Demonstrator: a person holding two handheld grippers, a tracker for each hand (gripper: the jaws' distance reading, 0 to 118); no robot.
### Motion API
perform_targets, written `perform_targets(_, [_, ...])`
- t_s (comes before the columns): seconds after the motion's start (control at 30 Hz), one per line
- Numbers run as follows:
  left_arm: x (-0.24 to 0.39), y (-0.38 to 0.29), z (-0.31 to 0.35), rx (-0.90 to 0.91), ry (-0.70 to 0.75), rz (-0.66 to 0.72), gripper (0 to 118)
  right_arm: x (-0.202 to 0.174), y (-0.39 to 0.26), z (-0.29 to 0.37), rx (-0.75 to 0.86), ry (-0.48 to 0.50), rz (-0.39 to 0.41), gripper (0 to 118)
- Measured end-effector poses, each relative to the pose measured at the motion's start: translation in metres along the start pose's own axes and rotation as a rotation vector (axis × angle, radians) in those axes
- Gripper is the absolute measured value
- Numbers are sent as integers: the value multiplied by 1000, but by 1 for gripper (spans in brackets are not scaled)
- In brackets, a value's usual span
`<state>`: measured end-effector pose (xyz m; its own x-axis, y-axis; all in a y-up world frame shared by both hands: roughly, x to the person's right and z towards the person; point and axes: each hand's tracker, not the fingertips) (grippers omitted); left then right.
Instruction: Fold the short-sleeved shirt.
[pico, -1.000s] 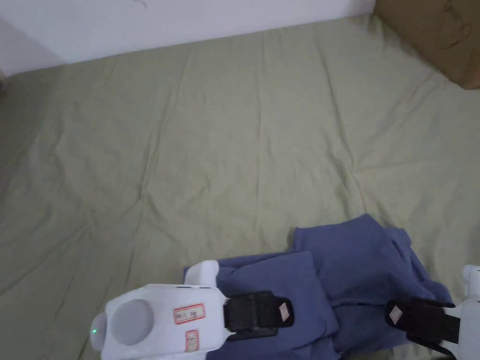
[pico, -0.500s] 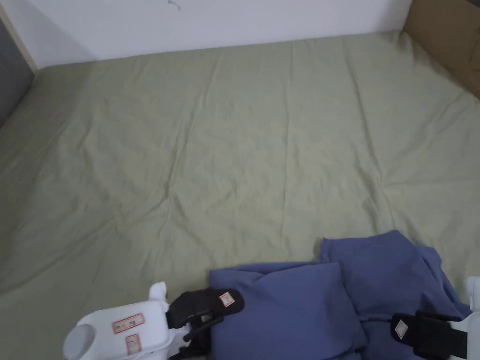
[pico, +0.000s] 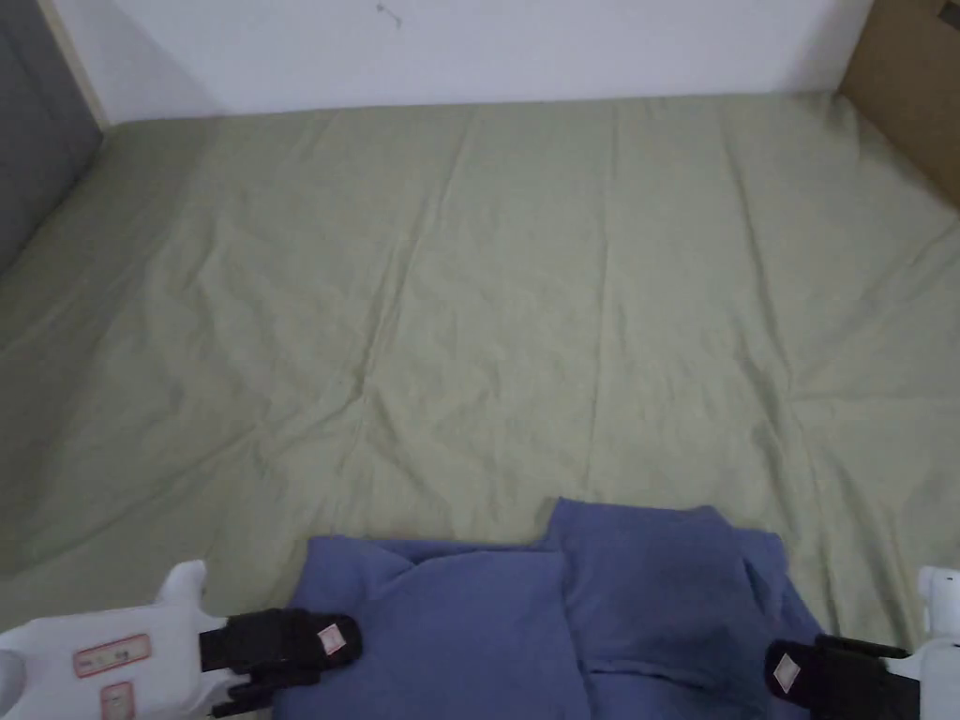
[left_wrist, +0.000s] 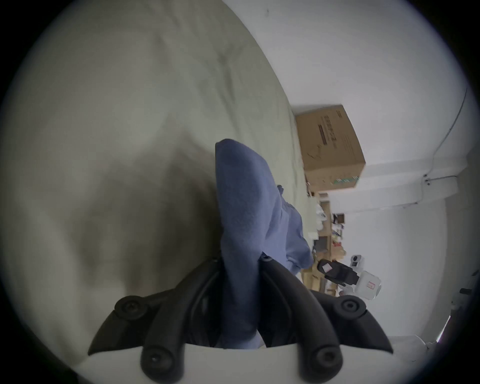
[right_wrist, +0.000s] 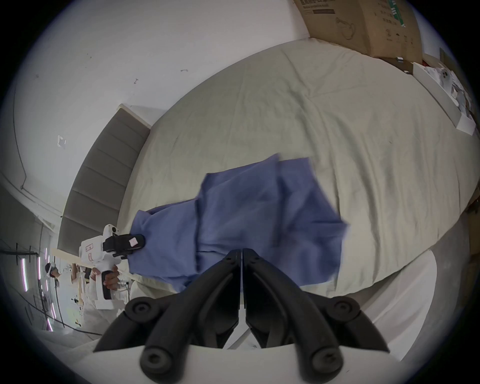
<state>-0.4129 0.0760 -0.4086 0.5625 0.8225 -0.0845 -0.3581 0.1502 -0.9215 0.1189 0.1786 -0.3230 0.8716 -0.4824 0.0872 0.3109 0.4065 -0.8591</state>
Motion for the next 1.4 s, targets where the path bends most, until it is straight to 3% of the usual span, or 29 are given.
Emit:
perform_targets(0.2, [-7, 16, 81, 137, 241, 30, 15, 4, -3, -7, -15, 11, 4, 2])
perform_targets(0.33, [41, 12, 81, 175, 206, -12, 15, 10, -3, -6, -8, 22, -27, 2])
perform_targets(0.6, [177, -15, -18, 37, 233, -303, 15, 28, -6, -1, 5, 22, -66, 2])
perform_targets(0.73, [206, -35, -94, -89, 211, -414, 16, 39, -8, 6, 18, 24, -99, 2])
perform_targets(0.77, [211, -40, -114, -137, 212, -440, 20, 42, -8, 8, 23, 26, -112, 2])
perform_targets(0.8, [209, -41, -129, -176, 198, -437, 32, 45, -8, 10, 31, 28, -123, 2])
perform_targets(0.87, [209, -47, -157, -259, 125, -441, 91, 50, -9, 14, 40, 22, -138, 2])
perform_targets(0.9, [209, -50, -166, -288, 138, -438, 106, 53, -9, 14, 41, 18, -144, 2])
perform_targets(0.93, [210, -55, -171, -313, 180, -441, 108, 56, -9, 15, 40, 11, -152, 2])
perform_targets(1.1, [206, -45, -137, -215, 184, -411, 100, 69, -13, 14, 41, 5, -196, 2])
perform_targets(1.17, [198, -34, -106, -137, 182, -365, 73, 71, -13, 10, 34, 1, -204, 2])
perform_targets(1.2, [195, -29, -92, -85, 190, -347, 51, 72, -13, 9, 32, 1, -206, 2])
perform_targets(1.23, [191, -26, -82, -44, 219, -348, 22, 72, -13, 7, 30, 3, -206, 2])
perform_targets(1.27, [186, -24, -74, -5, 276, -360, 10, 74, -13, 5, 30, 9, -208, 2])
perform_targets(1.33, [176, -22, -70, 31, 361, -358, 10, 74, -13, 2, 28, 15, -210, 2])
perform_targets(1.4, [168, -23, -75, -21, 325, -315, 10, 72, -12, 2, 27, 18, -203, 2])
